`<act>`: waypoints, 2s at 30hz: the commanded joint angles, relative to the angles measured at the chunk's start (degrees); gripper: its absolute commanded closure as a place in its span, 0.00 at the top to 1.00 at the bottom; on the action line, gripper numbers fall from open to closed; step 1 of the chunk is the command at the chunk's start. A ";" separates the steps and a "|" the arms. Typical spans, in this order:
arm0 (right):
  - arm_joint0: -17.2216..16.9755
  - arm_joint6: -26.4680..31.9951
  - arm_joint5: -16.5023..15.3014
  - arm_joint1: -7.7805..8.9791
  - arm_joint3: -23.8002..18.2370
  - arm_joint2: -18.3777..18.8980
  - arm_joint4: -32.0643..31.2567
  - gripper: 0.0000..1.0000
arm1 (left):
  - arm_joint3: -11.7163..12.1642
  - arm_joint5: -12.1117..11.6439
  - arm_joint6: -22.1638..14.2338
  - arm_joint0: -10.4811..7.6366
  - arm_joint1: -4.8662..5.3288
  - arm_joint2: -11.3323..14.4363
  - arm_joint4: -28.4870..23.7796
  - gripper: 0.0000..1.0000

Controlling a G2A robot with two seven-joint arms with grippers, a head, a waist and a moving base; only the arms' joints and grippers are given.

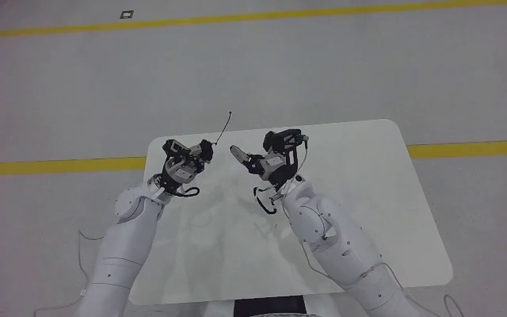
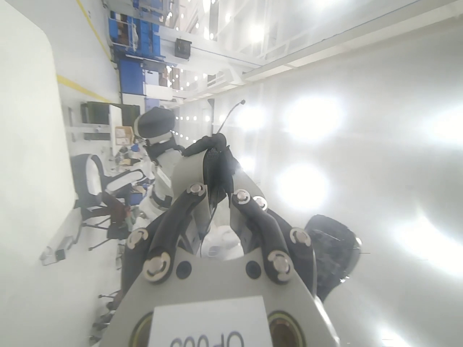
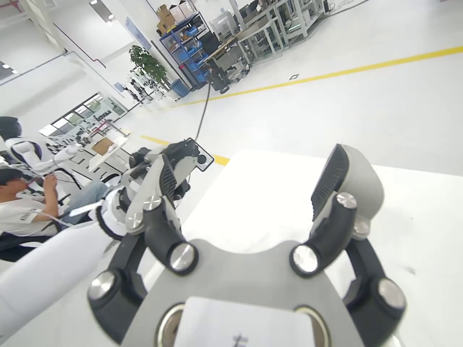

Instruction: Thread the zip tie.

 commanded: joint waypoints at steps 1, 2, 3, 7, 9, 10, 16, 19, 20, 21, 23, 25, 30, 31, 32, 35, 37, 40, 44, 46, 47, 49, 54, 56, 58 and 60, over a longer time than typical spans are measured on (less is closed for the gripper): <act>-0.17 -1.07 -0.22 -0.11 -0.13 -0.17 0.28 1.00 | 0.16 2.46 -2.06 0.32 0.12 -0.48 -2.85 0.00; -0.14 -1.30 -0.34 -0.15 -0.14 -0.26 0.35 1.00 | 0.38 3.10 -2.62 0.31 0.19 -0.69 -3.55 0.00; -0.03 -1.56 -0.53 -0.21 -0.14 -0.35 0.37 1.00 | 0.84 3.55 -3.30 0.18 0.27 -0.90 -3.92 0.00; 0.21 -3.07 -1.54 -0.28 0.14 -0.50 -0.90 1.00 | 1.77 4.58 -4.16 0.19 0.05 -0.43 -7.73 0.00; 0.17 -3.74 -2.00 -0.24 0.39 -0.61 -2.39 1.00 | 1.91 5.03 -4.32 0.28 -0.09 0.00 -9.36 0.00; 0.06 -4.23 -2.19 -0.21 0.60 -0.70 -3.42 1.00 | 1.90 5.30 -4.50 0.37 -0.20 0.44 -10.17 0.00; -0.42 -5.70 -2.55 -0.26 1.06 -1.13 -5.81 1.00 | 1.97 3.40 -3.86 0.12 -0.41 1.95 -8.90 0.00; -0.86 -4.07 -2.75 -0.46 0.42 -0.80 -1.15 1.00 | 2.05 1.72 -3.53 -0.03 -0.36 2.12 -7.05 0.00; -0.57 -2.42 -2.88 -0.51 0.12 -0.58 0.40 1.00 | 2.05 1.72 -3.53 -0.03 -0.36 2.12 -7.05 0.00; -0.32 -0.91 -2.82 -0.53 -0.01 -0.49 1.23 1.00 | 2.05 1.72 -3.53 -0.03 -0.36 2.12 -7.05 0.00; 0.30 2.98 -2.17 -0.76 -0.48 -0.36 5.78 1.00 | 2.05 1.72 -3.53 -0.03 -0.36 2.12 -7.05 0.00; 1.23 5.15 -1.56 -0.94 -0.87 -0.24 8.33 1.00 | 2.05 1.72 -3.53 -0.03 -0.36 2.12 -7.05 0.00; 3.54 9.26 0.54 -1.46 -0.77 -0.73 12.66 0.39 | 2.05 1.72 -3.53 -0.03 -0.36 2.12 -7.05 0.00; 3.93 9.56 0.91 -1.55 -0.81 -0.89 12.90 0.37 | 2.05 1.72 -3.53 -0.03 -0.36 2.12 -7.05 0.00; 4.28 10.02 1.20 -1.64 -0.85 -1.13 13.14 0.36 | 2.05 1.72 -3.53 -0.03 -0.36 2.12 -7.05 0.00; 5.26 10.88 2.06 -1.92 -1.20 -1.82 13.90 0.32 | 2.05 1.72 -3.53 -0.03 -0.36 2.12 -7.05 0.00; 5.78 11.00 2.39 -2.08 -1.44 -2.23 13.91 0.31 | 2.05 1.72 -3.53 -0.03 -0.36 2.12 -7.05 0.00; 6.27 10.79 2.89 -2.24 -1.77 -2.64 13.45 0.27 | 2.05 1.72 -3.53 -0.03 -0.36 2.12 -7.05 0.00; 6.85 10.97 3.74 -2.47 -1.96 -3.13 13.10 0.25 | 2.05 1.72 -3.53 -0.03 -0.36 2.12 -7.05 0.00; 7.18 10.98 4.05 -2.59 -1.93 -3.27 13.15 0.23 | 2.05 1.72 -3.53 -0.03 -0.36 2.12 -7.05 0.00; 7.41 10.96 4.24 -2.67 -1.83 -3.39 13.12 0.22 | 2.05 1.72 -3.53 -0.03 -0.36 2.12 -7.05 0.00; 7.81 10.90 4.57 -2.80 -1.56 -3.60 12.94 0.21 | 2.05 1.72 -3.53 -0.03 -0.36 2.12 -7.05 0.00; 8.99 10.56 5.54 -3.18 -0.65 -4.29 12.04 0.22 | 2.05 1.72 -3.53 -0.03 -0.36 2.12 -7.05 0.00; 9.33 10.27 5.95 -3.32 -0.41 -4.55 11.53 0.20 | 2.05 1.72 -3.53 -0.03 -0.36 2.12 -7.05 0.00; 9.64 9.85 6.33 -3.49 -0.21 -4.79 11.20 0.15 | 2.05 1.72 -3.53 -0.03 -0.36 2.12 -7.05 0.00; 9.83 9.57 6.56 -3.61 -0.06 -5.00 10.86 0.10 | 2.05 1.72 -3.53 -0.03 -0.36 2.12 -7.05 0.00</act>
